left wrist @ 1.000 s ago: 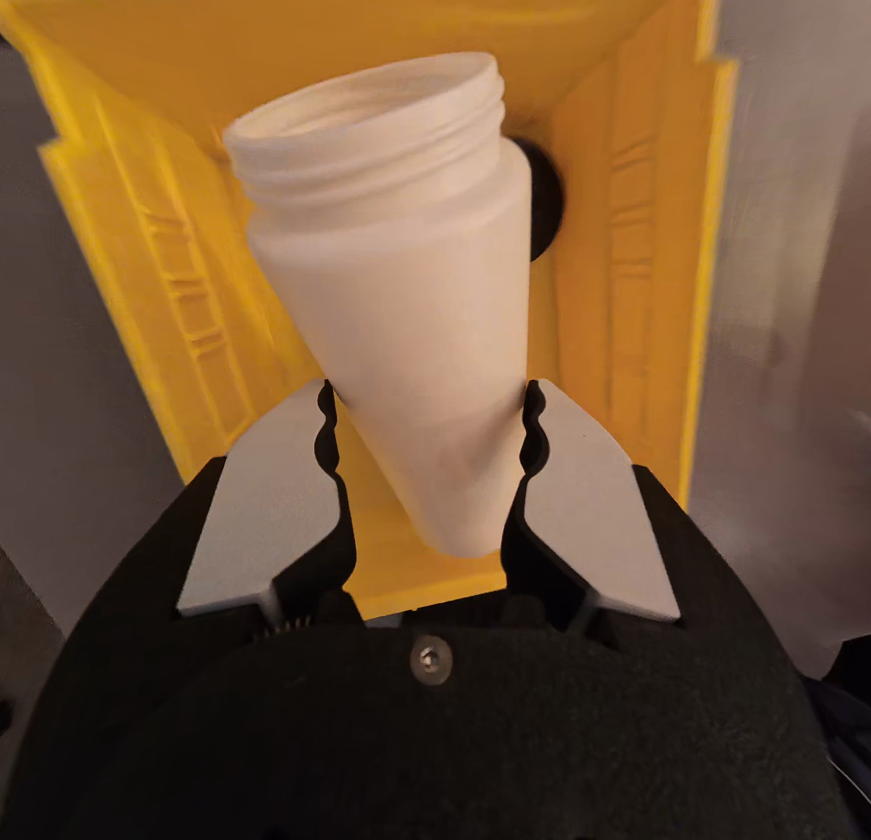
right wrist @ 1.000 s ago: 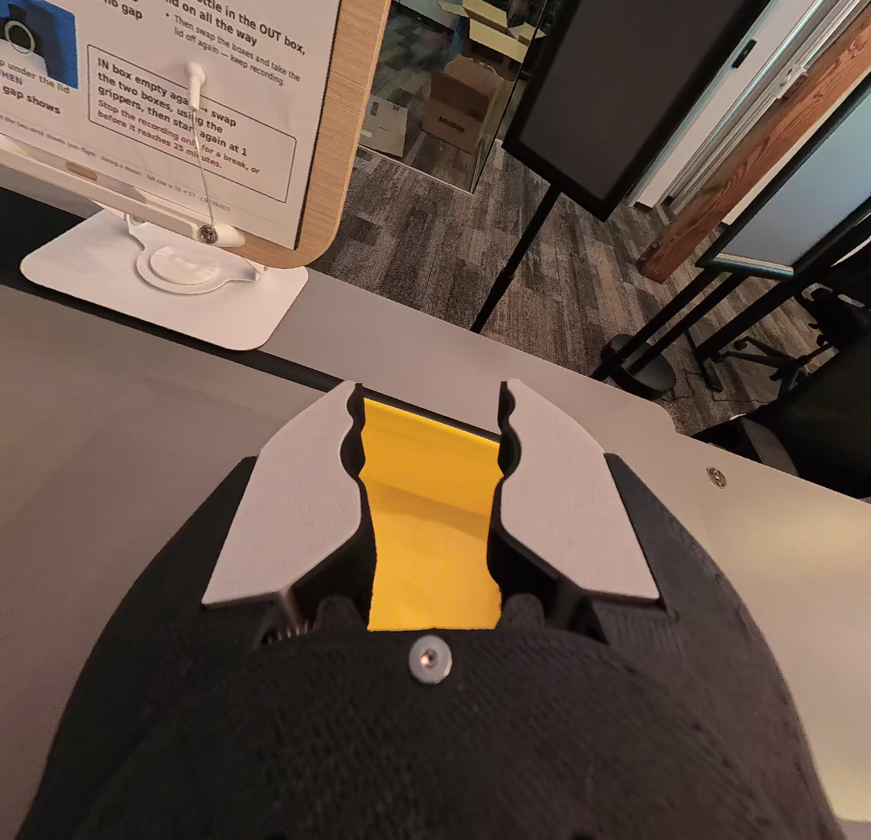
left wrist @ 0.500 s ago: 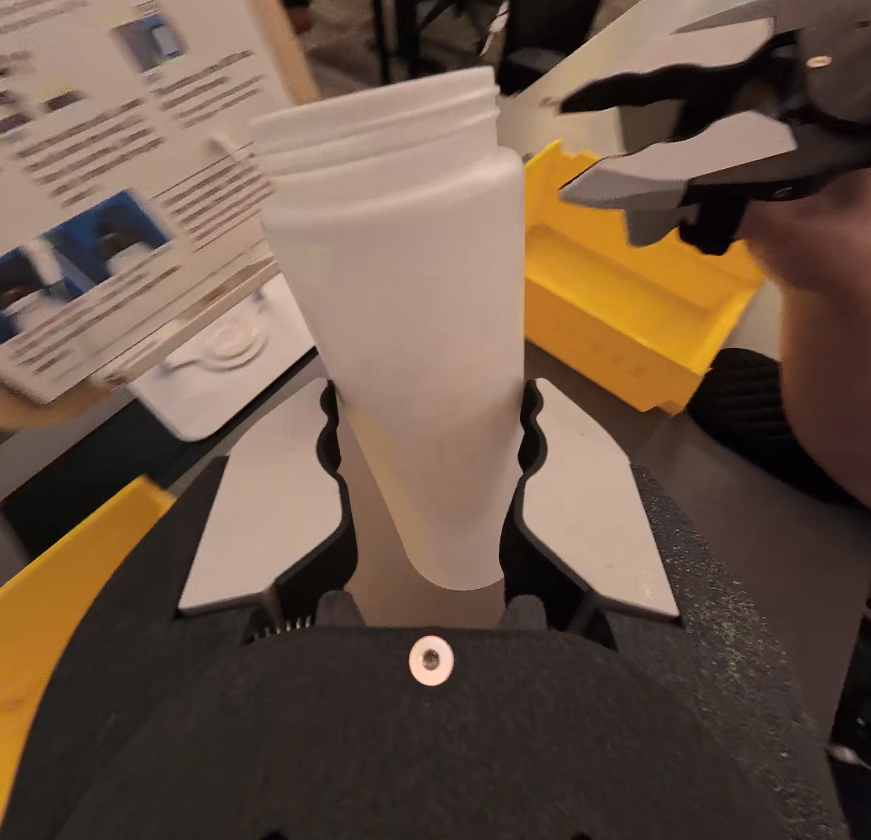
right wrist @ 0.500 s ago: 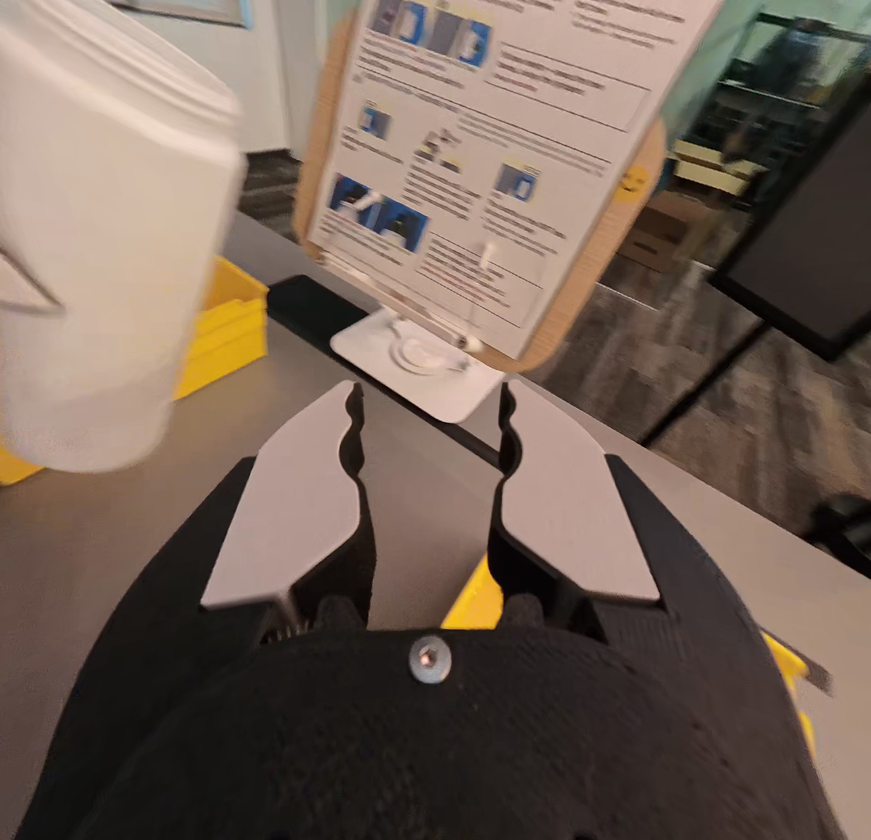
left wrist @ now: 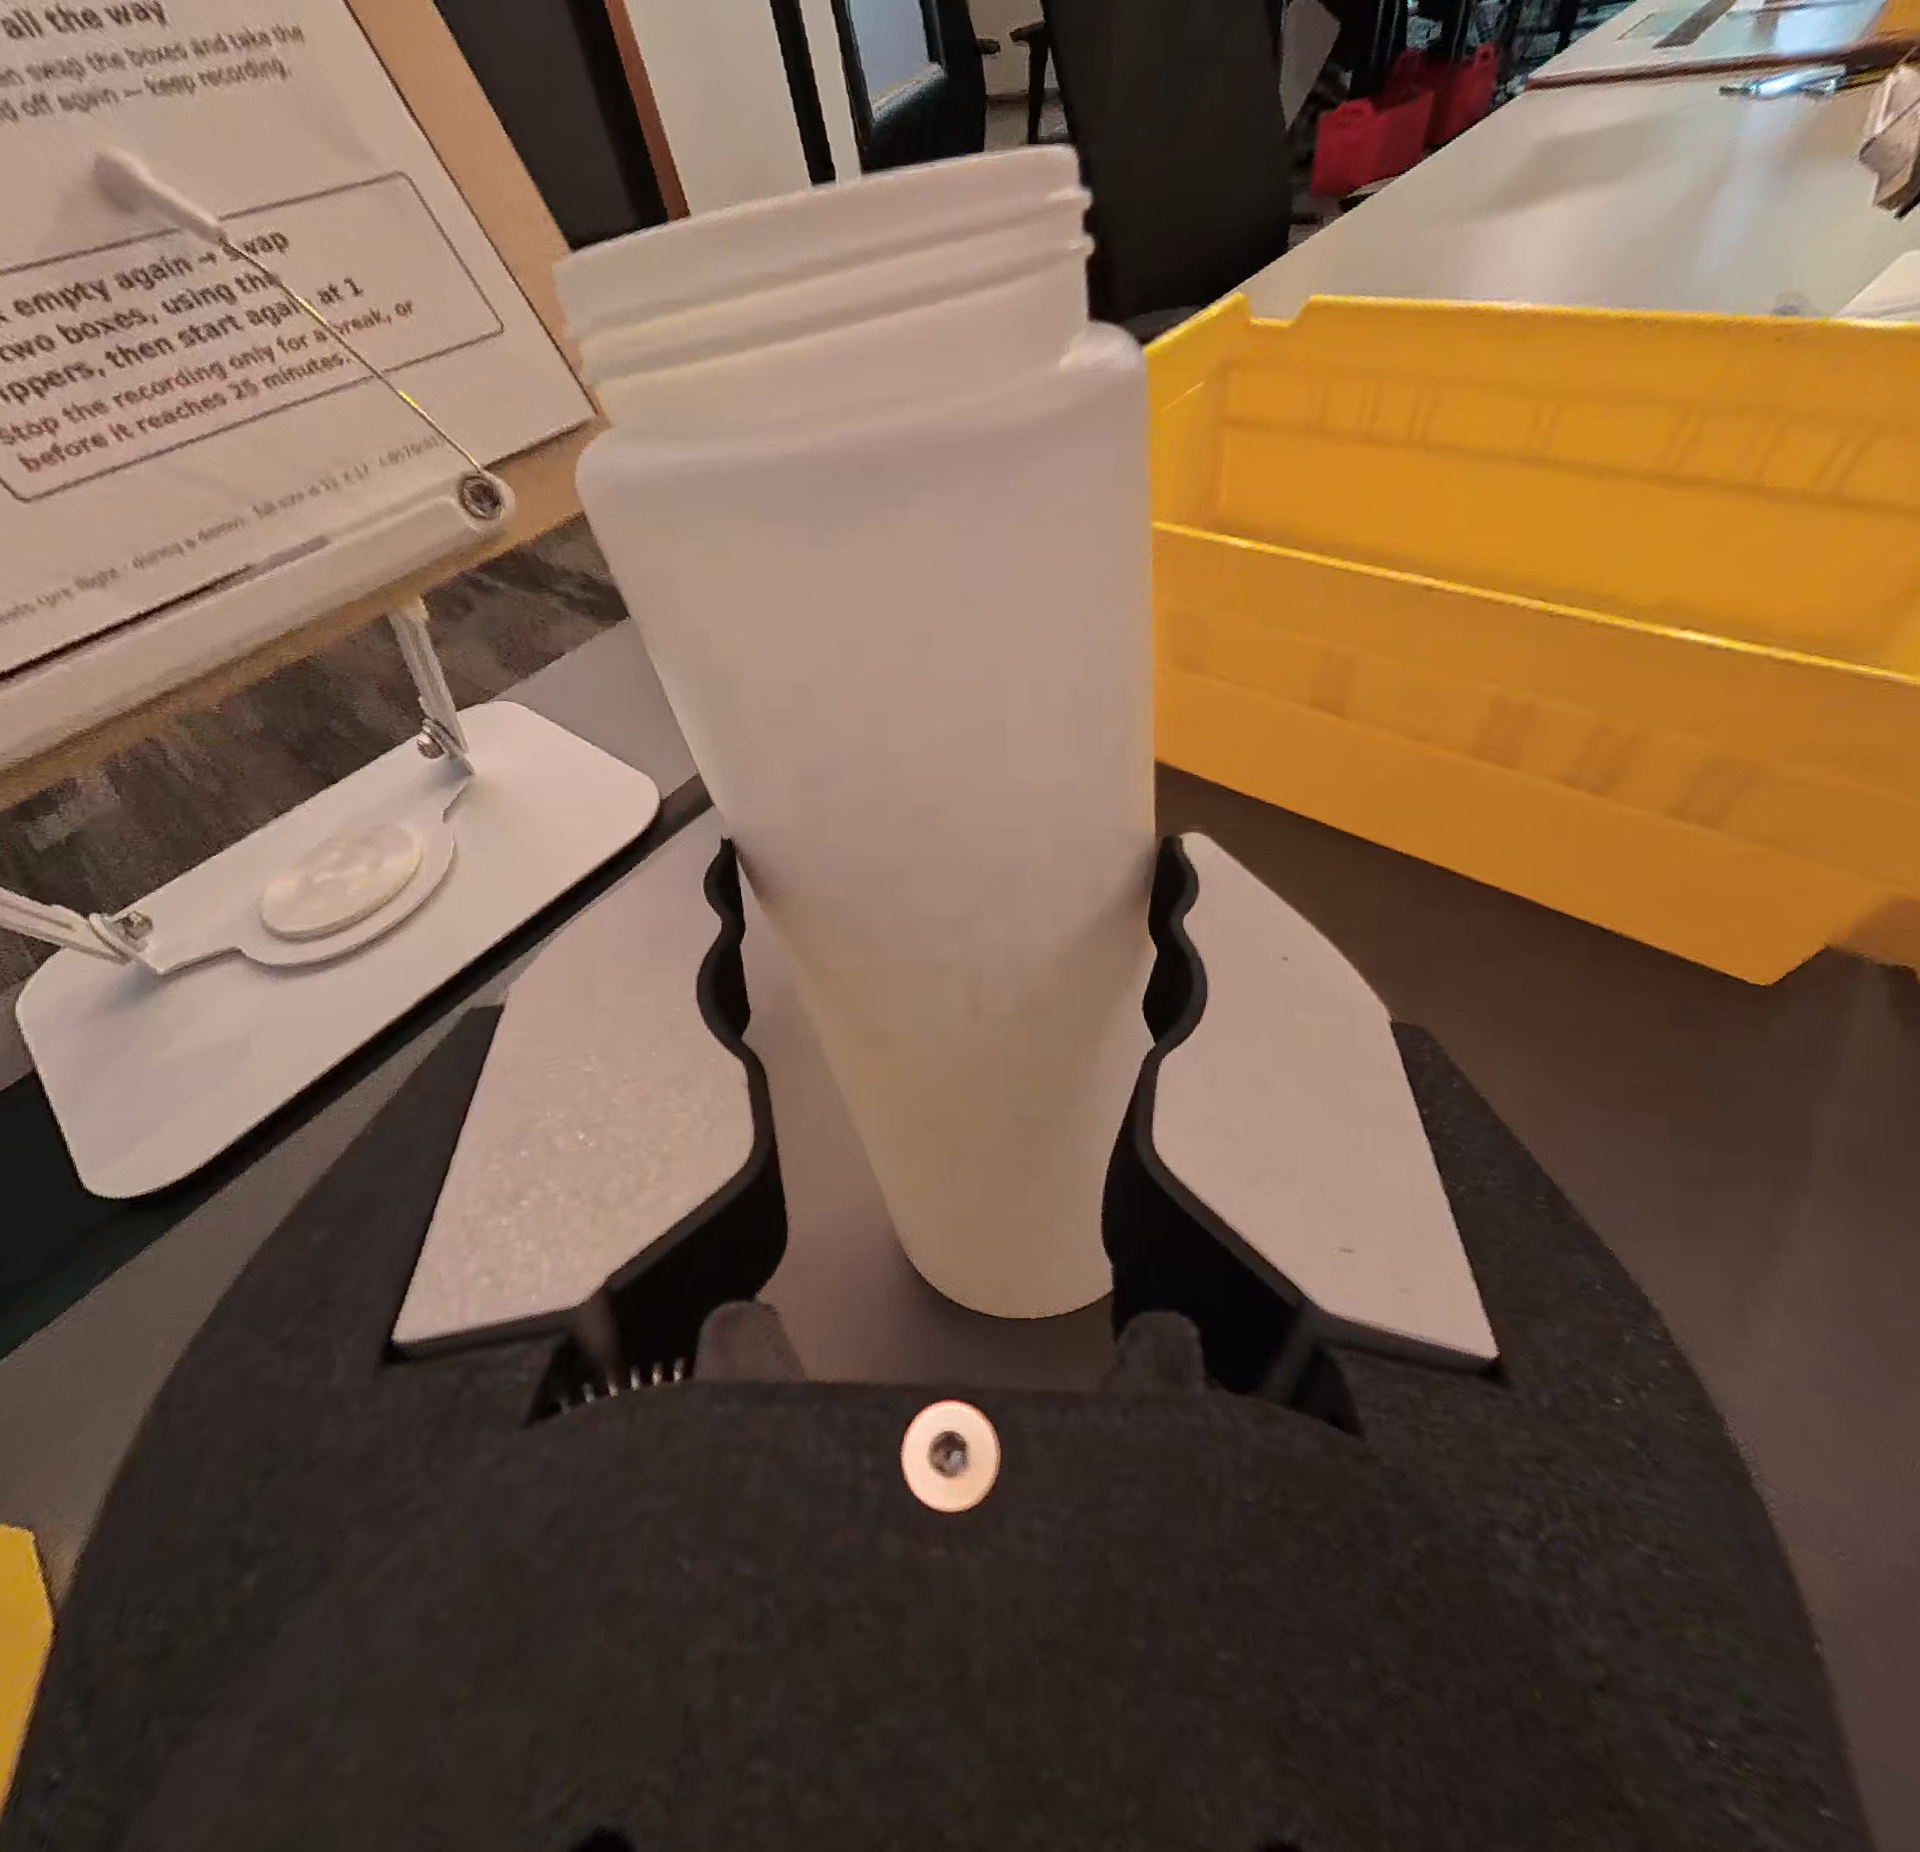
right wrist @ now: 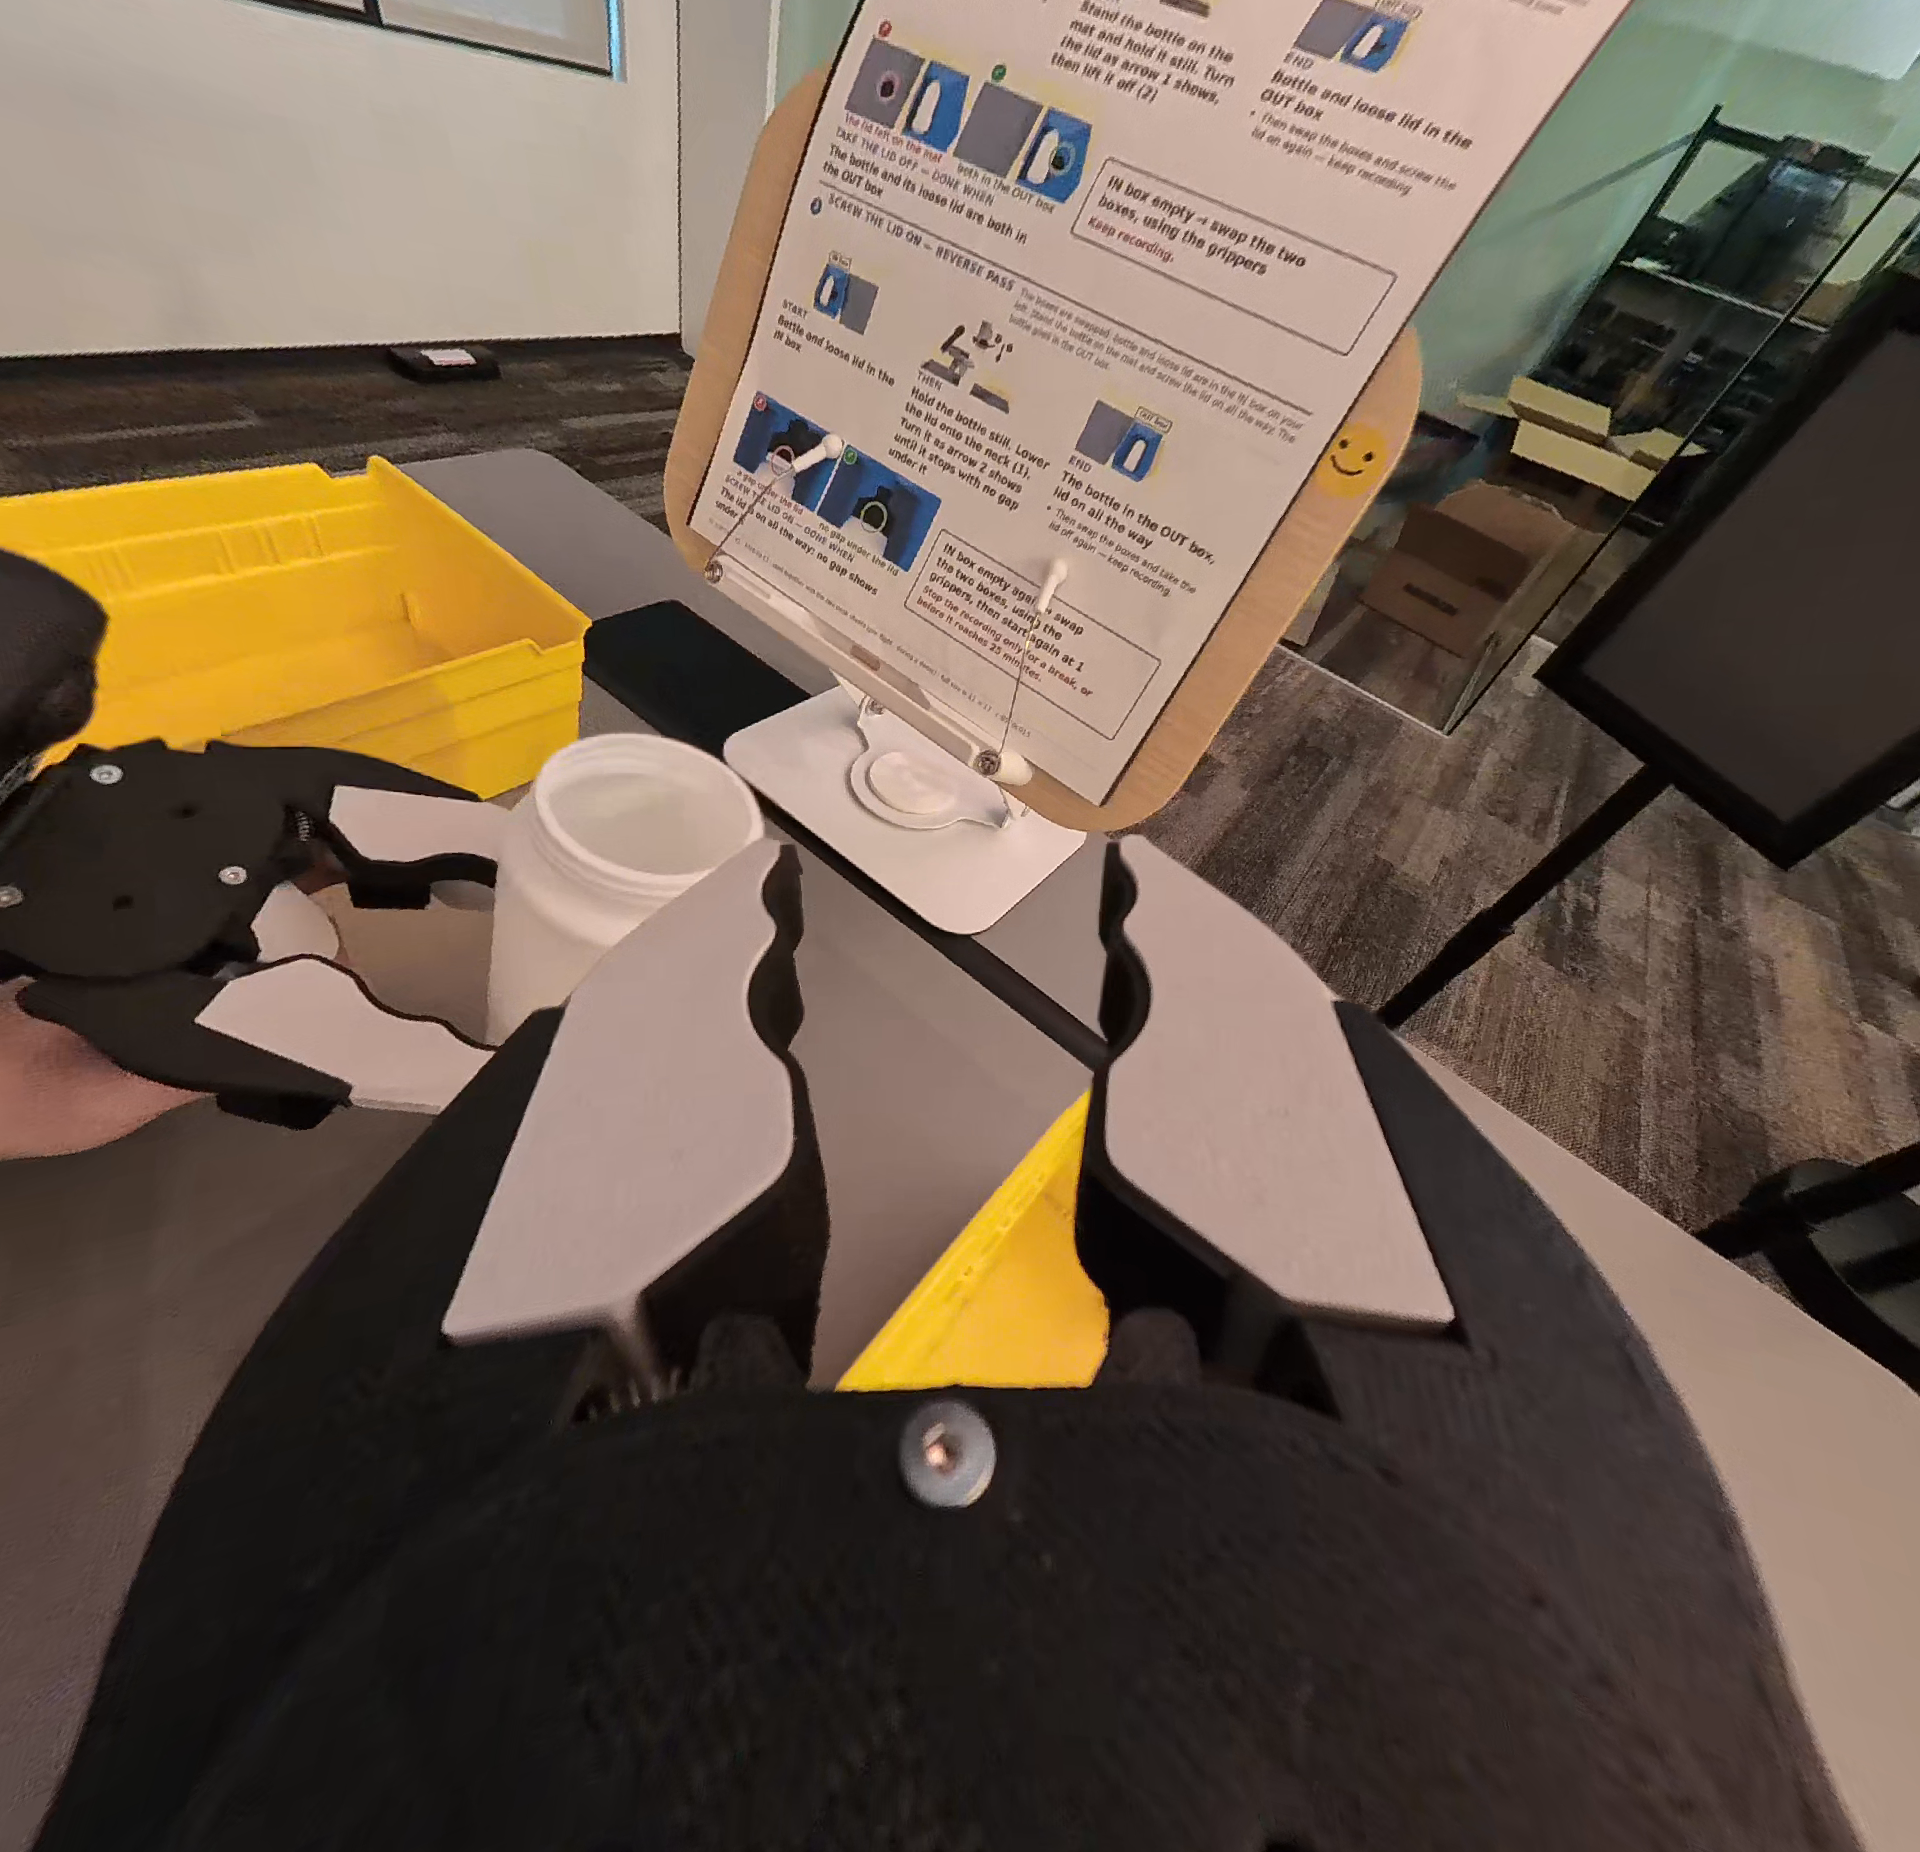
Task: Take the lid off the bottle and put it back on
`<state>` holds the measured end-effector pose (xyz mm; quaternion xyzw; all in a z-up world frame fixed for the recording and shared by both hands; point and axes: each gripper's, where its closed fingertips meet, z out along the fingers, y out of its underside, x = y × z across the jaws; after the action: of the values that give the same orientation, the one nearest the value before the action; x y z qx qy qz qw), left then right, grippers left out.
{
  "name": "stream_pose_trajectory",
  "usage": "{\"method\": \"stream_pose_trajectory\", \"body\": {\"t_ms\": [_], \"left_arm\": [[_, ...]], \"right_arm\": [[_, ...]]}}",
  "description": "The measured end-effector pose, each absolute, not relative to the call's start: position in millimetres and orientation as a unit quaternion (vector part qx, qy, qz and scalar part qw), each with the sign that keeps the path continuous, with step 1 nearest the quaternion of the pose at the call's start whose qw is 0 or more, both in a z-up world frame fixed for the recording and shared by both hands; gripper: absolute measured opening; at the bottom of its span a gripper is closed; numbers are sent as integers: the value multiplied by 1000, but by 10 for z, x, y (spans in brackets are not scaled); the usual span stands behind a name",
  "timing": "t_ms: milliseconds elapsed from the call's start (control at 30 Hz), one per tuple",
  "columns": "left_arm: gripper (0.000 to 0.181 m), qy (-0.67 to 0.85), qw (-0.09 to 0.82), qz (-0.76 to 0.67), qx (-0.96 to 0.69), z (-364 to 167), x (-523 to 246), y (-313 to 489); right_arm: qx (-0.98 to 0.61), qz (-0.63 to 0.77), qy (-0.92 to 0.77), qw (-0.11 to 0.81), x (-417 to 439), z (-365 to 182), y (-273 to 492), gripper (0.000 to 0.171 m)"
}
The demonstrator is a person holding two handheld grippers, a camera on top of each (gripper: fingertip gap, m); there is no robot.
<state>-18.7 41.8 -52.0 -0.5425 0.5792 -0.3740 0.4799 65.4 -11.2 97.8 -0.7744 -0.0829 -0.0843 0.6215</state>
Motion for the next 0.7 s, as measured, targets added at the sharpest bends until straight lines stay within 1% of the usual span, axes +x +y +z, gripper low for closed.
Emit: {"method": "stream_pose_trajectory", "body": {"t_ms": [167, 333, 400, 467, 500, 567, 633, 667, 700], "left_arm": [[75, 561, 499, -379, -541, -531, -271, 431], [75, 545, 525, -351, -551, -568, -332, 489], [84, 546, 524, -339, -559, -575, -361, 484], [101, 541, 519, -330, -574, -547, -437, 473], [102, 534, 517, -330, -582, -500, -504, 454], [101, 516, 519, -356, -582, -277, -689, 343], [91, 484, 540, -385, -571, 104, -959, 269], [85, 462, 555, -382, -576, 305, -1133, 324], [83, 447, 566, -370, -586, 480, -1316, 432]], "right_arm": [[-773, -92, -80, 622, 709, 1011, -148, 56], [-779, -92, -75, 615, 752, 977, -151, 56], [-783, -92, -75, 611, 760, 954, -150, 56], [-785, -95, -74, 607, 774, 939, -151, 57], [-786, -97, -74, 606, 781, 935, -153, 57], [-786, -100, -75, 606, 786, 940, -162, 57], [-785, -102, -75, 607, 786, 961, -178, 57], [-784, -103, -75, 608, 787, 973, -188, 57], [-783, -104, -75, 609, 789, 988, -199, 57]]}}
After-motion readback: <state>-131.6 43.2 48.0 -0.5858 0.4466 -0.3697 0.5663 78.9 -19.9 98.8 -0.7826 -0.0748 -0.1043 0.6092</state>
